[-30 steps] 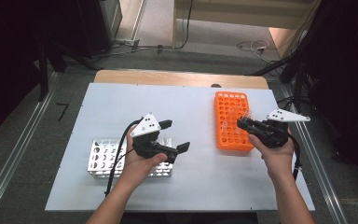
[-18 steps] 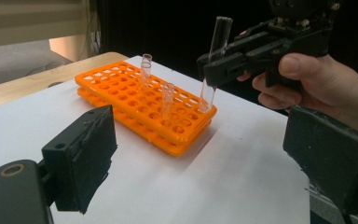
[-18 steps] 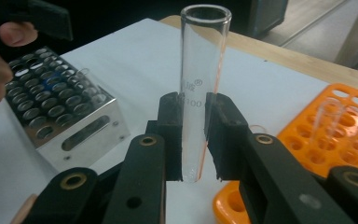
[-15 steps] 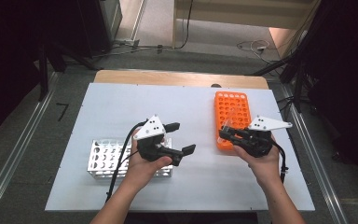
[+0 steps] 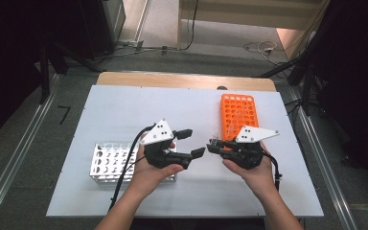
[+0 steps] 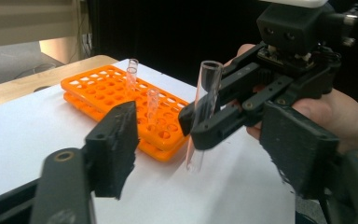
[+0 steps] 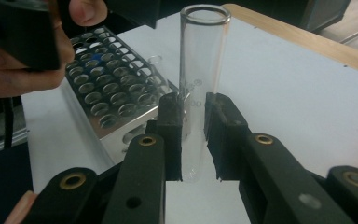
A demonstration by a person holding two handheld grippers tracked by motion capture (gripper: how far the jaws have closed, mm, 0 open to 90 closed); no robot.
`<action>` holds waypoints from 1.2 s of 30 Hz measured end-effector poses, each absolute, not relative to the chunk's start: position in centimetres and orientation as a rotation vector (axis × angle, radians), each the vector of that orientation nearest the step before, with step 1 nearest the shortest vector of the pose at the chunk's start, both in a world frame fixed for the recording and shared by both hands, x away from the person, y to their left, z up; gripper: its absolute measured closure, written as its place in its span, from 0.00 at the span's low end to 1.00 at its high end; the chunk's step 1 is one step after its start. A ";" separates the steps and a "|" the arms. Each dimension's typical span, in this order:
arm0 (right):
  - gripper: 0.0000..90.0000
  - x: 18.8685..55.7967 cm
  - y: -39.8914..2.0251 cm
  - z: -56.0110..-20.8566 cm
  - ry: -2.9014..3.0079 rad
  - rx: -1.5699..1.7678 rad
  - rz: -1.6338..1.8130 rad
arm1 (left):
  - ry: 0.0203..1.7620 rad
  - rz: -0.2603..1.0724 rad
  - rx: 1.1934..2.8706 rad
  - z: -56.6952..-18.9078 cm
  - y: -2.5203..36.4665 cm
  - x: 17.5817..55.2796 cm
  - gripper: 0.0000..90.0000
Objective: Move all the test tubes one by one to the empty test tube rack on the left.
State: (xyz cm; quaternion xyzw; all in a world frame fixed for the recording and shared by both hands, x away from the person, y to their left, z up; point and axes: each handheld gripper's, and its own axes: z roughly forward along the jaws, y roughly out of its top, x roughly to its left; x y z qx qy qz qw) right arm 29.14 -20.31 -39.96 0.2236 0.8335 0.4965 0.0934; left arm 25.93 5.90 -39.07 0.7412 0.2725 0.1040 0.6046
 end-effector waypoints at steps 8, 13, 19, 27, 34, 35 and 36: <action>0.82 28.5 -18.9 -40.1 2.510 0.612 1.476 | 0.626 0.238 1.733 -39.0 5.2 25.7 0.48; 0.82 28.1 -18.1 -40.3 2.532 0.590 1.474 | 0.613 0.245 1.740 -39.0 5.0 25.6 0.59; 0.82 27.7 -17.2 -40.5 2.560 0.545 1.468 | 0.595 0.252 1.761 -39.1 4.8 25.5 0.71; 0.82 27.5 -17.1 -40.4 2.559 0.536 1.472 | 0.588 0.242 1.762 -39.0 5.0 25.5 0.82; 0.82 27.5 -17.1 -40.4 2.558 0.537 1.473 | 0.591 0.252 1.764 -39.0 5.0 25.5 0.83; 0.82 27.5 -17.1 -40.4 2.557 0.538 1.473 | 0.591 0.258 1.767 -38.9 5.0 25.4 0.83; 0.82 27.5 -17.1 -40.4 2.556 0.539 1.469 | 0.590 0.260 1.767 -38.9 5.0 25.4 0.84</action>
